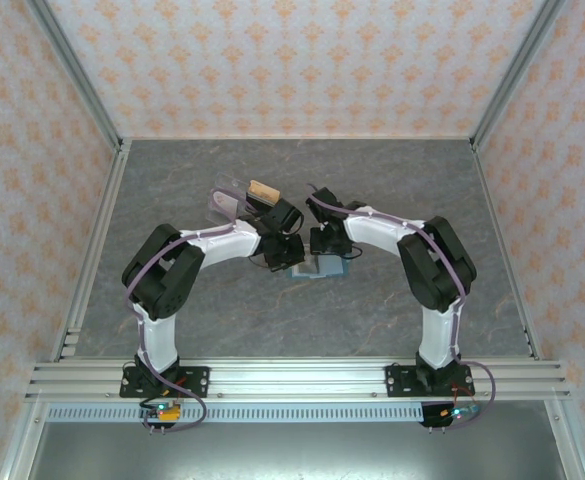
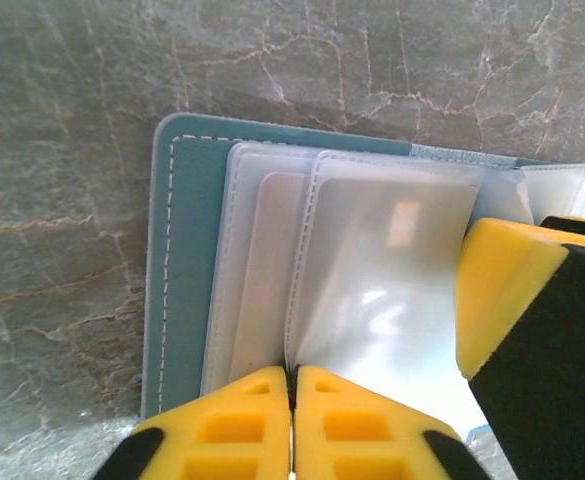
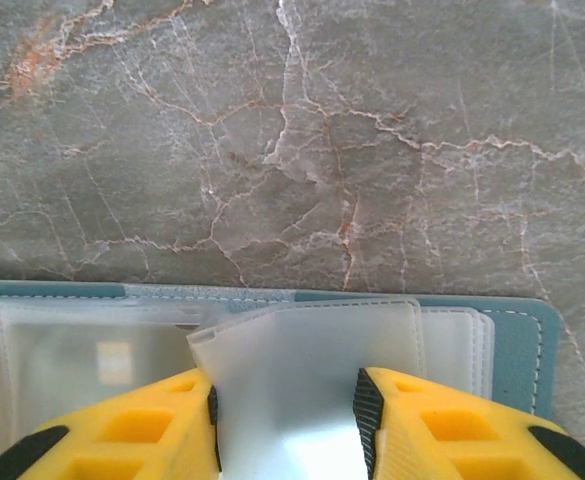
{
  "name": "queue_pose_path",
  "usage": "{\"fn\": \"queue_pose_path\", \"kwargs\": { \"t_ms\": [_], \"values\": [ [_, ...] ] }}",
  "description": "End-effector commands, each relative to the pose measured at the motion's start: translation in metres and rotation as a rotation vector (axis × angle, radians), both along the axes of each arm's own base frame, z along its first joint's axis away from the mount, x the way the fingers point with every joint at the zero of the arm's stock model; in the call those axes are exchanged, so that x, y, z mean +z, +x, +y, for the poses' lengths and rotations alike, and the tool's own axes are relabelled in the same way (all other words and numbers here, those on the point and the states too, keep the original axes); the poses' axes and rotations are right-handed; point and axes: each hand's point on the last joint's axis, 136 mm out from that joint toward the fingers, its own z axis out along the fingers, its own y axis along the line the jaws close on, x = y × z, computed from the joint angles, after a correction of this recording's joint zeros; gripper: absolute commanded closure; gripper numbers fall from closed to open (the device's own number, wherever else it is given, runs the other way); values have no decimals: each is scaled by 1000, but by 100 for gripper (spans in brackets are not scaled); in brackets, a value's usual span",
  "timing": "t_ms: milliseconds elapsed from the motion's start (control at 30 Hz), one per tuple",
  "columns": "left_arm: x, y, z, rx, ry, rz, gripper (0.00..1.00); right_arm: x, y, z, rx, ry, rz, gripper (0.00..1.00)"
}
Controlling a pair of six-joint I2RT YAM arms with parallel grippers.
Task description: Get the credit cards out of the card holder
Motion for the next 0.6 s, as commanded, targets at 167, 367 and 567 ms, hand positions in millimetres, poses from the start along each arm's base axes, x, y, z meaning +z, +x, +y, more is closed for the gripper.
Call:
{"fn": "queue_pose_path", "kwargs": {
  "t_ms": [167,367,567],
  "values": [
    [27,6,3,-5,-40,-90,100,30,-13,-7,-59,163,4,53],
    [40,5,10,-39,-9,-110,100,74,-9,-17,-122,313,-83,47],
    [48,4,20,-75,56,-120,100,91,-11,-27,-155,346,-131,46]
  ]
}}
